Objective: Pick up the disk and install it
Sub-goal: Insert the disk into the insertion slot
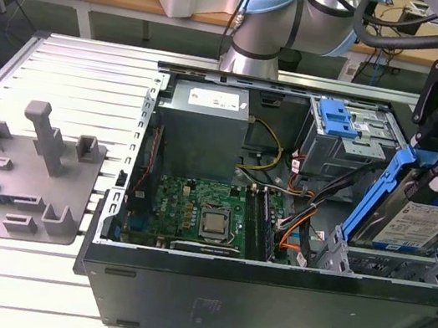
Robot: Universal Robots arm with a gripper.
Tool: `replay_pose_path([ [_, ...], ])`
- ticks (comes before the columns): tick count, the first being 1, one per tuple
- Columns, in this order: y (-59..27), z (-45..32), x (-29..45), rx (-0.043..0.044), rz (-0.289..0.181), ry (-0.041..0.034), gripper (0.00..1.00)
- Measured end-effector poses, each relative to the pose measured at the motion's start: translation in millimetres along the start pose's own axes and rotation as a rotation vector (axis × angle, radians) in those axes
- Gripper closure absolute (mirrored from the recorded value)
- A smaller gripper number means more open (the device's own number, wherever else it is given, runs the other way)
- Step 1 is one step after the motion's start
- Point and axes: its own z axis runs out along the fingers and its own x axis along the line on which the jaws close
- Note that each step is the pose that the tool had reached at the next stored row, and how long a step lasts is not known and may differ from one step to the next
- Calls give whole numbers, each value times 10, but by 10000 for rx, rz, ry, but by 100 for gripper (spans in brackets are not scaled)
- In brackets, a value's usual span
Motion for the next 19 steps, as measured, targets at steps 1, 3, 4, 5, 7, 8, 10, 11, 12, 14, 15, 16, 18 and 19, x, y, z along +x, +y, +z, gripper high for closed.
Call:
replay_pose_path([
  [1,-1,4,0,0,0,0,63],
  [3,-3,15,0,0,0,0,63],
  [4,-3,20,0,0,0,0,63],
  [5,-3,24,0,0,0,0,63],
  [7,-4,32,0,0,0,0,63],
  [8,-4,36,0,0,0,1,63],
  [10,-4,45,0,0,0,0,63],
  [11,-4,48,0,0,0,1,63],
  [12,-5,51,0,0,0,1,63],
  [14,-5,58,0,0,0,1,63],
  [15,-5,62,1,0,0,1,63],
  [16,-5,68,0,0,0,0,63],
  [18,-5,76,1,0,0,1,63],
  [19,-6,78,1,0,0,0,63],
])
